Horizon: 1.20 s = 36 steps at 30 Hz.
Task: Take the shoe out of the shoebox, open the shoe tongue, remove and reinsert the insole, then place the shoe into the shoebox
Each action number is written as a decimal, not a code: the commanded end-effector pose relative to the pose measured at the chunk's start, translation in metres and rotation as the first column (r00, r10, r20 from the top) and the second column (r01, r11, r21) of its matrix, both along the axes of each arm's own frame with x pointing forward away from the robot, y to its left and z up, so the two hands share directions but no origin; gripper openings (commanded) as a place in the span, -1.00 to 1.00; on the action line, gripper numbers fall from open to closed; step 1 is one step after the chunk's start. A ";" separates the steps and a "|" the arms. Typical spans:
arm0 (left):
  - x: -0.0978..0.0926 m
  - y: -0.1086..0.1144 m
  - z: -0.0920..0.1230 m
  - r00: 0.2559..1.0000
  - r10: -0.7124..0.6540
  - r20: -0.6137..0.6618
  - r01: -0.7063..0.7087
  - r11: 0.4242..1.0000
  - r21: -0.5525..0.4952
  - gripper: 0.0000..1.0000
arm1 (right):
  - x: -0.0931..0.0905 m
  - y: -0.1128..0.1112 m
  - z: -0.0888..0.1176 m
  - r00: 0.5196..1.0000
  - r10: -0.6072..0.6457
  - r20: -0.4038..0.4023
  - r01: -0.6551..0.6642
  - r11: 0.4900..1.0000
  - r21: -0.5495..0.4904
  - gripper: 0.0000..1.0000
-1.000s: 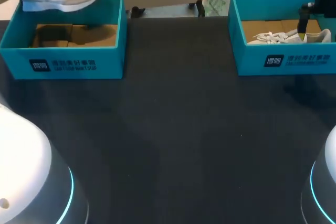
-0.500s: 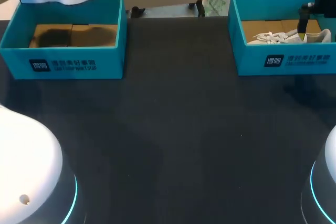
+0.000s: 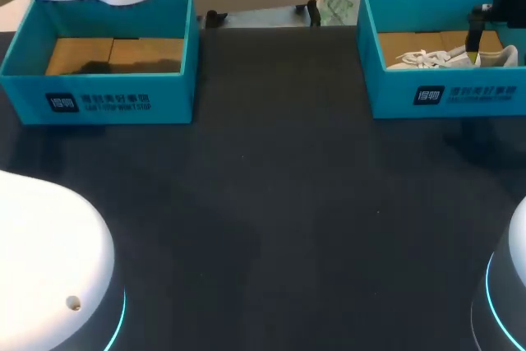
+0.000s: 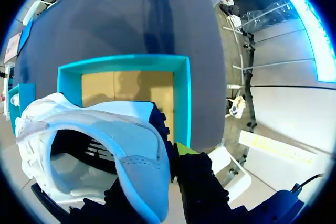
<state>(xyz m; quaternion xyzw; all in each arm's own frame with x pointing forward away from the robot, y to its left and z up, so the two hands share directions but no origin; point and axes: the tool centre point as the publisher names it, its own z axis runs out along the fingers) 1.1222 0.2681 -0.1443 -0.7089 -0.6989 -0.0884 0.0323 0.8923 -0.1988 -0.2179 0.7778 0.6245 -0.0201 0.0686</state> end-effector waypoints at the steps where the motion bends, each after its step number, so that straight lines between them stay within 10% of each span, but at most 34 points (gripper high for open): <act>1: -0.089 -0.006 0.007 0.983 -0.028 0.184 0.026 1.000 0.015 -1.00 | -0.001 0.000 0.000 1.000 0.000 0.003 0.000 1.000 0.001 1.00; 11: -0.162 -0.029 0.010 0.984 -0.037 0.177 0.035 0.999 0.012 -1.00 | -0.001 0.000 0.000 1.000 0.000 0.003 0.000 1.000 0.001 1.00; 26: -0.166 -0.032 0.009 0.984 -0.044 0.174 0.043 0.999 0.007 -1.00 | -0.001 0.000 0.000 1.000 0.000 0.003 0.000 1.000 0.001 1.00; 36: -0.239 -0.071 0.023 0.954 -0.147 0.260 0.157 0.987 -0.019 -1.00 | -0.001 0.000 0.000 1.000 0.000 0.003 0.000 1.000 0.001 1.00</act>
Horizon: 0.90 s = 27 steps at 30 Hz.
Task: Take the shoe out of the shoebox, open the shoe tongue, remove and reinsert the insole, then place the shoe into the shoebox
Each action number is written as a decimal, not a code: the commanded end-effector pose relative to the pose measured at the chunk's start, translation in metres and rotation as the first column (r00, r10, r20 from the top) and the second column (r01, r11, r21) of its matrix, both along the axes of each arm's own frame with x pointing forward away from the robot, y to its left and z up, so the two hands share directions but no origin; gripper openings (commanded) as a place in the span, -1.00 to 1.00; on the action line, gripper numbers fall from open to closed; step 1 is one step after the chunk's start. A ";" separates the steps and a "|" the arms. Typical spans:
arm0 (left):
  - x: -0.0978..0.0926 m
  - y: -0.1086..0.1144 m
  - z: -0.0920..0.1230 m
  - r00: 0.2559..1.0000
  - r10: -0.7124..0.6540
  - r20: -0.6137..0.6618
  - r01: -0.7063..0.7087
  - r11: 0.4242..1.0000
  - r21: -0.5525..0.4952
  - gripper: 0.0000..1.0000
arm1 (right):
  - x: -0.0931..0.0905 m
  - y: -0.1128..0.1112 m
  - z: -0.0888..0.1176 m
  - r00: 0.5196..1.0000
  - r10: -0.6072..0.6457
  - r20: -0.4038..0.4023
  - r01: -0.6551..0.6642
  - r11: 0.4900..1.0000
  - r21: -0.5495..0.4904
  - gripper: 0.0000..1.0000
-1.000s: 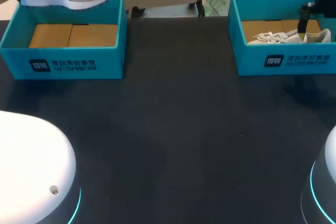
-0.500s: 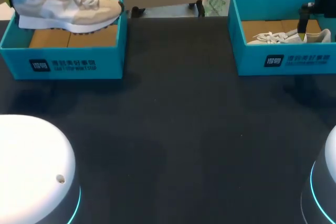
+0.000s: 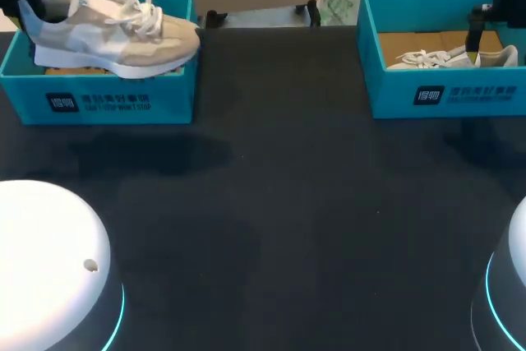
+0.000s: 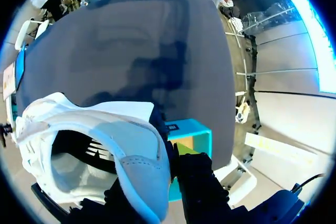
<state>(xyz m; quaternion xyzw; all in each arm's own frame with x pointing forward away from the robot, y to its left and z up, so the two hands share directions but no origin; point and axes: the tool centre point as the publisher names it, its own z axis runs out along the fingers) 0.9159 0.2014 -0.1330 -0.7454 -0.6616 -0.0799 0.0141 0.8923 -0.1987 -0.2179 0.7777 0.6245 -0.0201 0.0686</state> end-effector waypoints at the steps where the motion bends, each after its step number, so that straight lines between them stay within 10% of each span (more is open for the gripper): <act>1: -0.040 -0.007 0.013 0.966 -0.056 0.254 0.061 0.998 -0.012 -1.00 | -0.001 0.000 0.000 1.000 0.000 0.003 0.000 1.000 0.001 1.00; 27: -0.165 -0.050 0.012 0.945 -0.258 0.200 0.265 0.964 -0.009 -1.00 | -0.001 0.000 0.000 1.000 0.000 0.003 0.000 1.000 0.001 1.00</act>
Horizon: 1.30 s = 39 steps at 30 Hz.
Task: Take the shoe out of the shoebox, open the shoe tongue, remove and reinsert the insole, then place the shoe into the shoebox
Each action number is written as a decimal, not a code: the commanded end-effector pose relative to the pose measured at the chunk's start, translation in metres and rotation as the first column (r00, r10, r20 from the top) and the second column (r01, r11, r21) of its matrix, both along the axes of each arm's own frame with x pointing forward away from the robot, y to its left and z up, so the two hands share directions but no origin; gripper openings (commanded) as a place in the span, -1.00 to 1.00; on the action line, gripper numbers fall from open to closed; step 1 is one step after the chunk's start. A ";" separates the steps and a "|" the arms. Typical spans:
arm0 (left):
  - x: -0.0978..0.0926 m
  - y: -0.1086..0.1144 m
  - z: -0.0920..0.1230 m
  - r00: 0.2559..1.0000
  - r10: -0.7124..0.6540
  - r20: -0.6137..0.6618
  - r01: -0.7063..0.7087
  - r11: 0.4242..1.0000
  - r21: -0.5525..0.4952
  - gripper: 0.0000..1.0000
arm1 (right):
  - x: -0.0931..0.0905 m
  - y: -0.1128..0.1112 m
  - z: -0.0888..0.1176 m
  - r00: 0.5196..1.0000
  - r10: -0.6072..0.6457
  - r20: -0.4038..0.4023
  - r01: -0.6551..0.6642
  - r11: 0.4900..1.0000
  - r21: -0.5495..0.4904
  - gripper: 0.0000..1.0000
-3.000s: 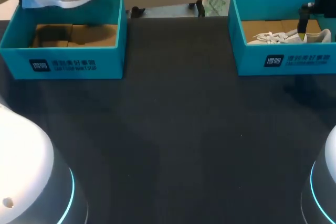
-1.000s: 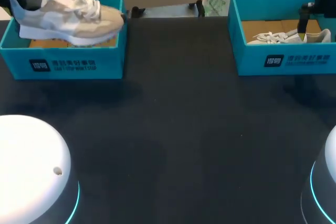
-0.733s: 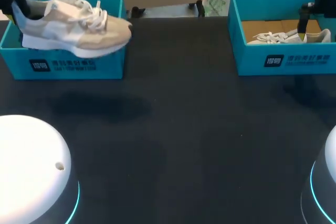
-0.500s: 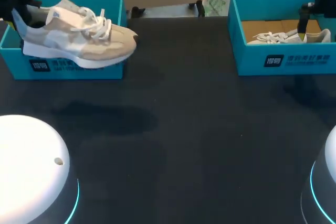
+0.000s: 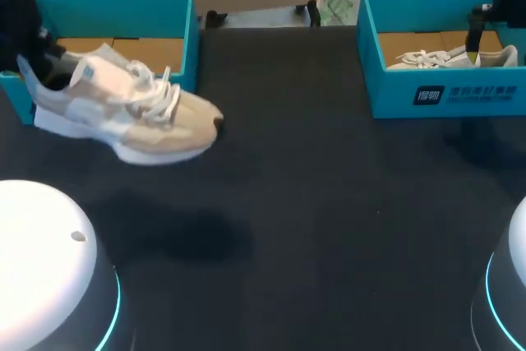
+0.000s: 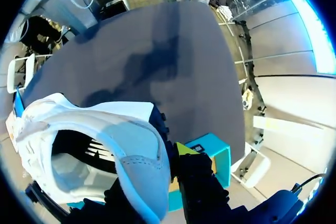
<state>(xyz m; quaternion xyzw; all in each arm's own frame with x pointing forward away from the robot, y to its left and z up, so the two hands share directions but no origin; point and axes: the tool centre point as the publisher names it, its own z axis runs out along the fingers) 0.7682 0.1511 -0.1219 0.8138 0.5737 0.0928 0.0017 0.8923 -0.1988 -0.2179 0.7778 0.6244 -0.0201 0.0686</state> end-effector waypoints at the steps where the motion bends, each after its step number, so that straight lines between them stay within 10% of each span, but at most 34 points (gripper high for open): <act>1: -0.020 0.000 0.000 0.986 -0.046 0.160 0.056 0.997 -0.058 -1.00 | -0.001 0.000 0.000 1.000 0.000 0.003 0.000 1.000 0.001 1.00; 15: -0.023 -0.001 0.000 0.986 -0.045 0.161 0.055 0.996 -0.063 -1.00 | -0.001 0.000 0.000 1.000 0.000 0.003 0.000 1.000 0.001 1.00; 39: -0.026 -0.075 -0.060 0.995 0.044 -0.088 -0.046 0.999 -0.014 -1.00 | -0.001 0.000 0.000 1.000 0.000 0.003 0.000 1.000 0.001 1.00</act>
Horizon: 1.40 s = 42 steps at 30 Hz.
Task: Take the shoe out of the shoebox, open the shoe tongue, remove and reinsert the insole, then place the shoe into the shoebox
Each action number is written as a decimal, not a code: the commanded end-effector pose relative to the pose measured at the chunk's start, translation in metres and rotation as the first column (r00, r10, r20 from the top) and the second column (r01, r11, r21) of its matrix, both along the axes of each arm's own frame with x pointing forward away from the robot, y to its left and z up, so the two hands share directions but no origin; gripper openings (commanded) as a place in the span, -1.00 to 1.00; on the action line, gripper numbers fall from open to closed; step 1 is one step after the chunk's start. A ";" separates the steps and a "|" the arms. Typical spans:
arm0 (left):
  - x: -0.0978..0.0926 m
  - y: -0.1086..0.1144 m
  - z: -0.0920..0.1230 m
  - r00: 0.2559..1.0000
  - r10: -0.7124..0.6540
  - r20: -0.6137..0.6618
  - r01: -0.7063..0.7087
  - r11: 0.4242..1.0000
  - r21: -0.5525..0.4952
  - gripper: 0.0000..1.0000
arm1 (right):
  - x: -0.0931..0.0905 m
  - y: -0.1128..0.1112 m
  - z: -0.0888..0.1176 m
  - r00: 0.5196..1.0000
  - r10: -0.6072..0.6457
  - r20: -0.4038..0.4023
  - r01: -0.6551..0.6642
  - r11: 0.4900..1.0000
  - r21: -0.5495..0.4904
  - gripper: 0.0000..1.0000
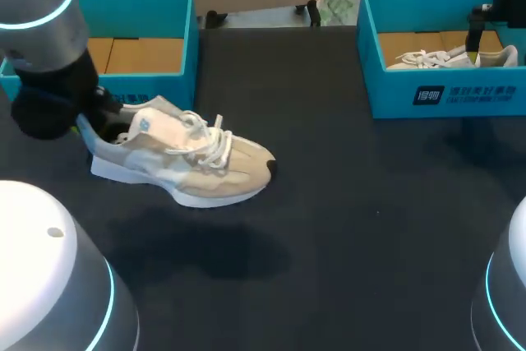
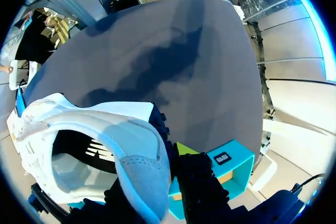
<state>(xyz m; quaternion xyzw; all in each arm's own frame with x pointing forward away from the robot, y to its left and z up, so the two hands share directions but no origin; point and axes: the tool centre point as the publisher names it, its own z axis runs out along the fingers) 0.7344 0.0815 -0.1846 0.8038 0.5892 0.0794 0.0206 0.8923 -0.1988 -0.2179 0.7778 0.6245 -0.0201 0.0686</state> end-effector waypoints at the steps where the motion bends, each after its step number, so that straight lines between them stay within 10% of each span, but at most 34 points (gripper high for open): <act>1: 0.008 -0.005 0.003 0.996 0.011 -0.090 -0.008 0.999 0.031 -1.00 | -0.001 0.000 0.000 1.000 0.000 0.003 0.000 1.000 0.001 1.00; 10: 0.008 -0.005 0.003 0.996 0.011 -0.090 -0.008 0.999 0.031 -1.00 | -0.001 0.000 0.000 1.000 0.000 0.003 0.000 1.000 0.001 1.00; 21: 0.001 -0.075 -0.046 0.998 0.052 -0.034 -0.050 0.997 0.057 -1.00 | -0.001 0.000 0.000 1.000 0.000 0.003 0.000 1.000 0.001 1.00; 42: -0.001 -0.096 -0.053 0.999 0.037 -0.026 -0.035 0.998 0.059 -1.00 | -0.001 0.000 0.000 1.000 0.000 0.003 0.000 1.000 0.001 1.00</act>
